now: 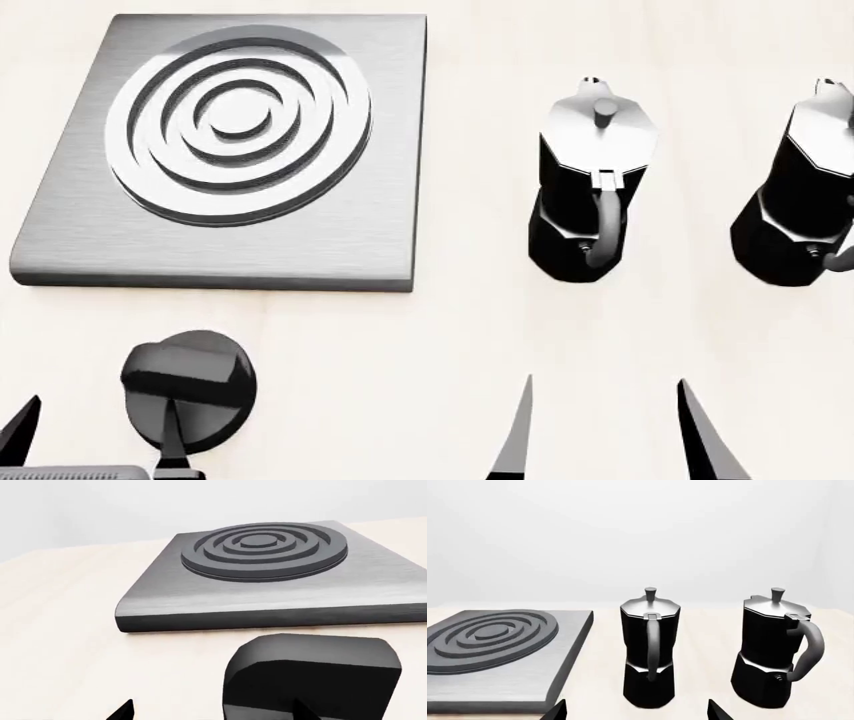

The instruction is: Turn off the stove.

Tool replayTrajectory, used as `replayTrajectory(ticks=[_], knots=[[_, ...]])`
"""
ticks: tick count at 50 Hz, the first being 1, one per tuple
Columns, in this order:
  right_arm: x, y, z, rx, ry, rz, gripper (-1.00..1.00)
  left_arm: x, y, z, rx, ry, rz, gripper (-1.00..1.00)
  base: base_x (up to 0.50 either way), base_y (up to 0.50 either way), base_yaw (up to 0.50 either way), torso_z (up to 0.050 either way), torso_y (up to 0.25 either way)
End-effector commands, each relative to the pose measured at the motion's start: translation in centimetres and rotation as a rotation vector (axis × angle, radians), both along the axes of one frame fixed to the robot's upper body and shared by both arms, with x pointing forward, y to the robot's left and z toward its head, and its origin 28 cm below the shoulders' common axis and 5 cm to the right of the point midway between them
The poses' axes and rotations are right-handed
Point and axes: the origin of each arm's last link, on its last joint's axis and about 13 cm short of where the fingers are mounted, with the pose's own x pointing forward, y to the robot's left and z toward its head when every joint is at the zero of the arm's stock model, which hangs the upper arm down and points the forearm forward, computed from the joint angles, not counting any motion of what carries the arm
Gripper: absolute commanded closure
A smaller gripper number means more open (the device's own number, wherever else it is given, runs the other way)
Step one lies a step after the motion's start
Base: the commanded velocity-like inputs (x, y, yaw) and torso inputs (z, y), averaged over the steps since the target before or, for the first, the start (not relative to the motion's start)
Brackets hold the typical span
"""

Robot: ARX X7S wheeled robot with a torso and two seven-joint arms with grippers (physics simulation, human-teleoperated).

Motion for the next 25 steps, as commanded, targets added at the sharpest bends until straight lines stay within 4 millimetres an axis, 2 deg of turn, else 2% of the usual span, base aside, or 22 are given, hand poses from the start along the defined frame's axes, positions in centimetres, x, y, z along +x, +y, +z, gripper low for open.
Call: replayTrajectory(ticks=[1, 11, 25], knots=[[0.1, -0.2, 0.1, 0.007, -0.014, 0.008, -1.00, 0.0, 0.4, 0.0, -0.032, 0.001, 0.019, -1.00, 0.00, 0.00, 0.00, 0.000, 0.000], [0.1, -0.2, 0.1, 0.006, -0.014, 0.008, -1.00, 0.2, 0.5, 0.0, -0.033, 0.001, 0.021, -1.00, 0.00, 0.00, 0.00, 0.000, -0.001], [0.2, -0.1, 0.0, 0.005, -0.011, 0.010, -1.00, 1.3, 0.9, -0.1, -0.031, 0.005, 0.044, -1.00, 0.00, 0.00, 0.00, -0.001, -0.001]])
